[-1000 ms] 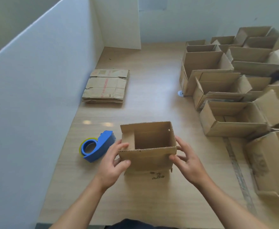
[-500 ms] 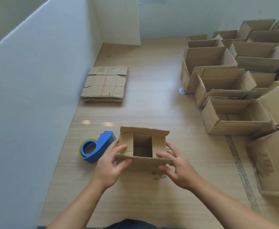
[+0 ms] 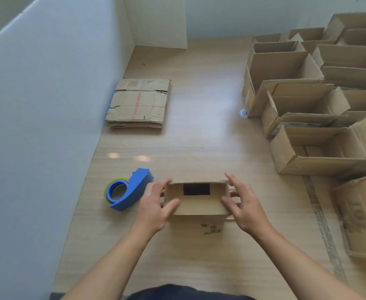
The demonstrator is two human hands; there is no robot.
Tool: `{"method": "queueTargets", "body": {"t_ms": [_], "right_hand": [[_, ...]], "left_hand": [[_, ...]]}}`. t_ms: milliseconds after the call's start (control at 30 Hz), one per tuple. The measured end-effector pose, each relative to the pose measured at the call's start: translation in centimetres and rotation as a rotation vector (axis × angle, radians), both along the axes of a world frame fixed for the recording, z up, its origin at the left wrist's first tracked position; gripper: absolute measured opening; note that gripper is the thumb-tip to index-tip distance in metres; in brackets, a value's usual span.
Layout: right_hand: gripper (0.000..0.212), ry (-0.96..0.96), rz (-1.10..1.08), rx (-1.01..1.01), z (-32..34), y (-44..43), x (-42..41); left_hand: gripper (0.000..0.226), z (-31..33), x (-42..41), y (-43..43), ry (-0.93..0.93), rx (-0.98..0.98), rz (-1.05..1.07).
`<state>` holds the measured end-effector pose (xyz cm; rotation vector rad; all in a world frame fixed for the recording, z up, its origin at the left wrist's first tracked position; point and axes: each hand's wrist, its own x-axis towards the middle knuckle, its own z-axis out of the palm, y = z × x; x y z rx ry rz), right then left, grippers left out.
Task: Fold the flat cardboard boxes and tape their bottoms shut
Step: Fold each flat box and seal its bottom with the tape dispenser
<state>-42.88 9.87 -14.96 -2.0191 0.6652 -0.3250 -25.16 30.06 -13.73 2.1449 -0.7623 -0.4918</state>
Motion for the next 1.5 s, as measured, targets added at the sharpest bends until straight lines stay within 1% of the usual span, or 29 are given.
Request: {"method": "queueTargets", "body": {"t_ms": [33, 100, 133, 167, 200, 233, 267, 367, 467, 533, 600, 667, 700, 767, 833, 900, 933, 1033, 1133, 1233, 1267, 1300, 1367, 1400, 1433, 1500], "right_hand": [[0.053, -0.016, 0.01, -0.039, -0.2, 0.2, 0.1], [0.027, -0.013, 0.024, -0.16, -0.7, 0.3, 0.3], [0.019, 0.014, 0.034, -0.265, -0.8, 0.4, 0.4], [0.019, 0.043, 0.055, -0.394, -0.8, 0.4, 0.5], [0.024, 0.057, 0.085, -0.53, -0.7, 0.5, 0.8], [0.03, 0.051, 0.123, -0.639, -0.4, 0.7, 1.3], [0.033, 0.031, 0.162, -0.701, 0.0, 1.2, 2.1], [0.039, -0.005, 0.24, -0.723, -0.2, 3.0, 4.4], [0.038, 0.011, 0.216, -0.77, -1.2, 3.5, 4.8], [0.035, 0.002, 0.21, -0.786, -1.2, 3.3, 4.6], [0.031, 0.009, 0.2, -0.763, -0.9, 3.4, 4.7], [0.029, 0.041, 0.193, -0.703, -0.6, 3.6, 4.9], [0.029, 0.053, 0.192, -0.676, -0.5, 3.7, 5.0], [0.029, 0.066, 0.196, -0.636, -0.5, 3.6, 5.0], [0.028, 0.069, 0.199, -0.619, -0.4, 3.5, 5.0], [0.023, 0.077, 0.203, -0.619, -0.3, 3.5, 5.2], [0.022, 0.085, 0.206, -0.622, -0.2, 3.6, 5.3], [0.021, 0.115, 0.198, -0.608, -0.1, 3.9, 5.6], [0.028, 0.128, 0.165, -0.443, 0.0, 3.9, 5.5], [0.047, 0.096, 0.128, -0.272, 0.7, 3.5, 5.4], [0.05, 0.07, 0.111, -0.209, 1.1, 3.4, 5.4], [0.049, 0.036, 0.093, -0.138, 1.5, 3.4, 5.4], [0.044, -0.038, 0.069, -0.003, 1.9, 3.1, 5.3], [0.043, -0.071, 0.068, 0.044, 2.1, 2.9, 5.2], [0.043, -0.096, 0.072, 0.076, 2.3, 2.7, 5.0], [0.045, -0.122, 0.088, 0.12, 2.5, 2.5, 4.6]], "left_hand": [[0.048, -0.3, -0.2, 0.3, -0.033, -0.003, 0.001], [0.057, -1.0, -0.4, 0.5, -0.08, 0.005, 0.003], [0.061, -1.2, -0.5, 0.5, -0.096, 0.014, 0.006], [0.063, -1.2, -0.5, 0.4, -0.108, 0.022, 0.008], [0.063, -1.2, -0.5, 0.3, -0.112, 0.019, 0.01], [0.063, -1.3, -0.4, 0.3, -0.113, 0.009, 0.01], [0.063, -1.4, -0.3, 0.3, -0.117, -0.001, 0.008], [0.062, -1.6, -0.3, 0.3, -0.133, 0.013, -0.005], [0.063, -1.3, 0.1, 0.6, -0.14, 0.039, -0.058], [0.06, -0.8, 0.8, 1.0, -0.092, 0.014, -0.105], [0.053, -0.5, 2.0, 1.7, -0.074, 0.008, -0.088], [0.056, -0.7, 4.0, 2.6, -0.169, 0.068, 0.012], [0.06, -0.8, 5.1, 3.1, -0.254, 0.159, 0.057], [0.064, -1.1, 6.8, 3.8, -0.384, 0.456, 0.118], [0.067, -1.2, 7.8, 4.1, -0.363, 0.712, 0.104], [0.07, -1.7, 8.3, 3.9, -0.3, 0.806, 0.051], [0.072, -2.1, 8.4, 3.8, -0.28, 0.807, 0.038], [0.073, -2.7, 8.4, 3.9, -0.208, 0.718, 0.062], [0.07, -1.5, 8.6, 4.0, -0.173, 0.611, 0.047], [0.07, 1.5, 8.4, 4.3, -0.212, 0.458, -0.041], [0.07, 2.5, 8.2, 4.4, -0.248, 0.395, -0.081], [0.07, 3.4, 7.9, 4.5, -0.298, 0.316, -0.121], [0.066, 4.9, 7.1, 4.4, -0.477, 0.156, -0.26], [0.06, 5.3, 6.7, 4.3, -0.573, 0.101, -0.359], [0.054, 5.4, 6.4, 4.0, -0.633, 0.068, -0.451], [0.05, 5.2, 5.8, 3.2, -0.692, 0.052, -0.583]]}}
